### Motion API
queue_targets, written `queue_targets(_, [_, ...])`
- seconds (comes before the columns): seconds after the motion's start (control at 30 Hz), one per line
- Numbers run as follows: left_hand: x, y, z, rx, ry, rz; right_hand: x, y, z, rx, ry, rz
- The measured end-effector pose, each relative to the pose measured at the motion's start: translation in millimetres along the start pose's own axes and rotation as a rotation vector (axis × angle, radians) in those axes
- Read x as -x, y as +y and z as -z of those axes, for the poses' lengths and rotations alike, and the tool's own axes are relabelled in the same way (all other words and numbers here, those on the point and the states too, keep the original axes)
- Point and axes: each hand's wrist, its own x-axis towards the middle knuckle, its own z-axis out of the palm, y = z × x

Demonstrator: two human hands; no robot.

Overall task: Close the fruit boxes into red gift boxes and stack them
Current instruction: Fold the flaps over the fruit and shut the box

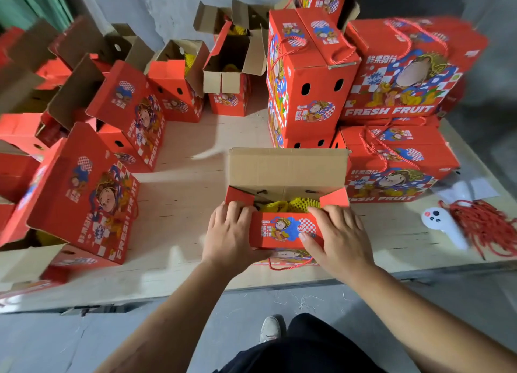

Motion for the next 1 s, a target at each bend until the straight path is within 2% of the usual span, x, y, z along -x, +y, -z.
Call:
queue_targets(0.2, [14.5,6.3,-4.0,-0.090,0.009,0.039,3.1,-1.2,-4.0,0.060,0.020,0.008])
queue_targets(0.37, [11.8,12.9,-1.0,-0.144,-0.010,0.084,-13.3,1.4,0.5,0.088,-0.125,0.009])
queue_targets(0.47, [9.8,12.1,0.0,-0.116,-0.029,0.088,-15.7,3.3,4.8,0.016,-0.239,-0.047])
queue_targets(0.57, [7.1,13.5,1.2,-0.084,-0.117,0.140,-21.0,6.1,4.1,-0.252,-0.262,-0.178])
queue_targets(0.7, [0.1,14.7,3.1,-0.024,-0.222,0.187,-69.7,28.4,16.5,-1.031,-0.155,-0.770])
queue_targets(0.8, [-1.2,16.5,4.6,0.109,-0.174,0.291,-91.6,40.0,27.3,-1.447,-0.204,-0.934])
queue_targets(0.83, [-0.6,18.7,3.7,0.119,-0.143,0.328,-89.5,40.1,27.0,-1.477,-0.195,-0.938])
queue_targets(0.9, [0.3,23.3,0.6,0.123,-0.079,0.379,-76.7,38.4,25.4,-1.387,-0.180,-0.952])
queue_targets(1.0, [2.3,24.4,-2.7,0.187,-0.005,0.443,-52.1,33.6,26.4,-1.170,-0.166,-0.769])
